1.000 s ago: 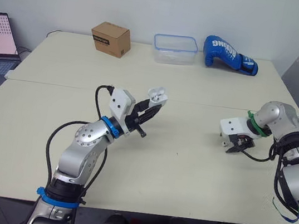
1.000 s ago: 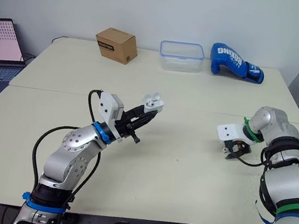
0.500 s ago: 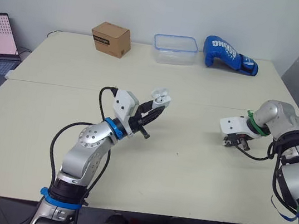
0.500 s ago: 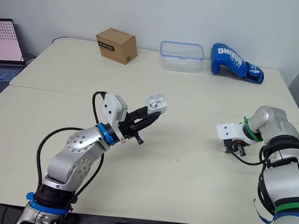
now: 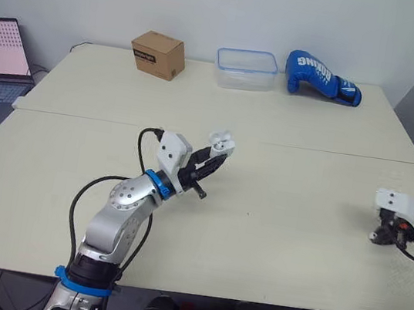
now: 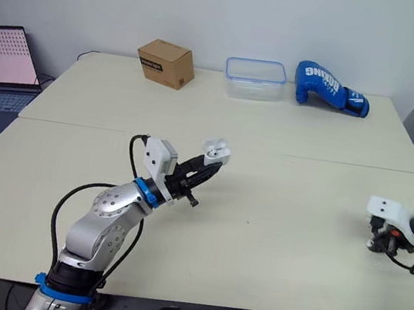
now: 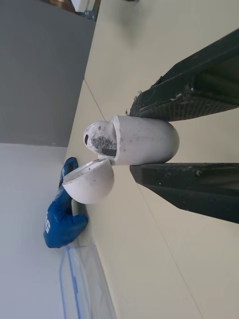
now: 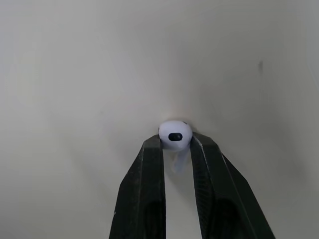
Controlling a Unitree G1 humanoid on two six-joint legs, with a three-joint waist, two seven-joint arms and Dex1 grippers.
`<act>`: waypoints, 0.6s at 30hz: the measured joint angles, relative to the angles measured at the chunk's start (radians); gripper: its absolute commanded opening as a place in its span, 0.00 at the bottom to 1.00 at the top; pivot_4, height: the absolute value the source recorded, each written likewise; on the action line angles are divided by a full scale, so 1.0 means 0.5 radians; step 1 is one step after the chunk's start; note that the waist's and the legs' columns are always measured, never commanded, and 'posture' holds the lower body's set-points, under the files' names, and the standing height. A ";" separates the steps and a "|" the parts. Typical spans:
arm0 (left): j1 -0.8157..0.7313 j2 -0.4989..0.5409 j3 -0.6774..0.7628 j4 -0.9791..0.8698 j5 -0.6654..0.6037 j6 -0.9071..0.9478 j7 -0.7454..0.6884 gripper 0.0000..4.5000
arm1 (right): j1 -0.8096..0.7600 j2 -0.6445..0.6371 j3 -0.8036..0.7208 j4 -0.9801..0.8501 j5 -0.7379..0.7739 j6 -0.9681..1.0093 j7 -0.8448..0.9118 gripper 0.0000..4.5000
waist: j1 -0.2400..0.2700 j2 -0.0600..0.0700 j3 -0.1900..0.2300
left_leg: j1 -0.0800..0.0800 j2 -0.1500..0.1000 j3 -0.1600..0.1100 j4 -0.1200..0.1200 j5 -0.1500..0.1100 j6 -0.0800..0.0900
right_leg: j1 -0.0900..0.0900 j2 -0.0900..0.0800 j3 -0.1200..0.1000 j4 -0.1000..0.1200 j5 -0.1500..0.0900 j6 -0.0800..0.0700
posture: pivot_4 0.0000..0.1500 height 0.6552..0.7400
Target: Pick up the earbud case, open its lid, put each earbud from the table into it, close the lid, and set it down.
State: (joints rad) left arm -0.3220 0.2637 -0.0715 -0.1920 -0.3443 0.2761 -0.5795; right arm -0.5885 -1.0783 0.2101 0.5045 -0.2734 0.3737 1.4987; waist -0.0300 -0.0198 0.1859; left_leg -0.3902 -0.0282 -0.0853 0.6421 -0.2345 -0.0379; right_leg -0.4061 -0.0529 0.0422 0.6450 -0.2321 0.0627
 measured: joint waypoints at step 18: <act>-0.051 -0.035 -0.019 0.058 0.004 -0.001 -0.038 0.17 | 0.177 -0.027 0.004 -0.489 0.120 0.576 -0.119 0.46 | -0.005 -0.002 0.000 | 0.001 0.002 0.001 0.003 0.000 0.000 | 0.002 0.001 0.000 -0.001 -0.004 0.008 | 1.00 1.00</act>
State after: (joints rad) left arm -0.3475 0.2462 -0.0809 -0.1629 -0.3422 0.2755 -0.5984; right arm -0.4998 -1.0919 0.2120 0.2600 -0.2137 0.6617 1.4391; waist -0.0323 -0.0205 0.1858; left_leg -0.3898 -0.0274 -0.0849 0.6437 -0.2345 -0.0379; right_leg -0.4051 -0.0523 0.0421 0.6445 -0.2340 0.0669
